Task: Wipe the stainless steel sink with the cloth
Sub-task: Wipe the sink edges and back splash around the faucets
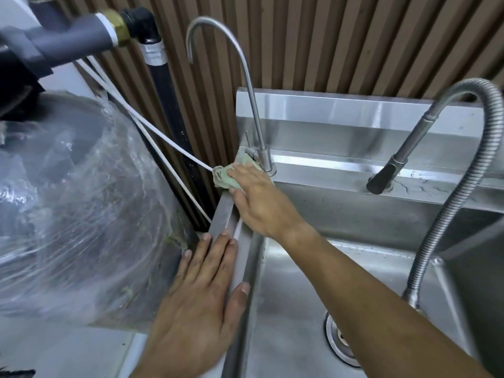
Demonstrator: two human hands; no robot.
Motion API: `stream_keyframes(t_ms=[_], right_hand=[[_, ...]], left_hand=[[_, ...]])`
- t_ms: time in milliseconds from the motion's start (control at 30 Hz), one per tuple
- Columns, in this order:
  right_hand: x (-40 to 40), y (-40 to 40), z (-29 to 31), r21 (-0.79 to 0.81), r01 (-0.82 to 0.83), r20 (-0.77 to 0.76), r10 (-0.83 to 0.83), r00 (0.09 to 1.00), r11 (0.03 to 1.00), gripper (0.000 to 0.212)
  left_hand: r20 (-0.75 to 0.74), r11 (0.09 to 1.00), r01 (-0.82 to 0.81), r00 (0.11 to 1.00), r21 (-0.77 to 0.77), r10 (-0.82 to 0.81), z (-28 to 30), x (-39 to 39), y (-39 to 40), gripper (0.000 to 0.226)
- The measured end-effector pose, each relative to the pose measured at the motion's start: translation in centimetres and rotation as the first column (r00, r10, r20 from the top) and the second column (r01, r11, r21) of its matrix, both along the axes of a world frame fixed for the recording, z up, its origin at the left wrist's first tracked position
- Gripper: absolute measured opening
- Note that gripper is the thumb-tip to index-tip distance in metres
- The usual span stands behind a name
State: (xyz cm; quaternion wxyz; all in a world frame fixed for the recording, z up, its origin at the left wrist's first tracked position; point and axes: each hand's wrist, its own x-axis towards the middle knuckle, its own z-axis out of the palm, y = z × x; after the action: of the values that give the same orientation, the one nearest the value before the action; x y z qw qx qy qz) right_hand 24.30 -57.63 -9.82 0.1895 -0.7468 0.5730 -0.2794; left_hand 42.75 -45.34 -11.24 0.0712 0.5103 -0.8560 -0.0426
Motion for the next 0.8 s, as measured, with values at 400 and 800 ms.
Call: stream_keyframes(t_ms=[400,800], right_hand=[[-5.5,1.3,0.4,-0.163,0.457,-0.172,-0.482,0.859,0.874,0.061],[-7.4,0.9,-3.0,-0.171,0.782,-0.277,-0.791,0.545,0.599,0.063]], left_hand=[[-0.009,1.000,0.001,1.000,0.009,-0.001,2.2,-7.0,-10.5,0.081],[0.026,0.999,0.008,1.000,-0.031,-0.008,1.6,-8.0,-14.3,0.073]])
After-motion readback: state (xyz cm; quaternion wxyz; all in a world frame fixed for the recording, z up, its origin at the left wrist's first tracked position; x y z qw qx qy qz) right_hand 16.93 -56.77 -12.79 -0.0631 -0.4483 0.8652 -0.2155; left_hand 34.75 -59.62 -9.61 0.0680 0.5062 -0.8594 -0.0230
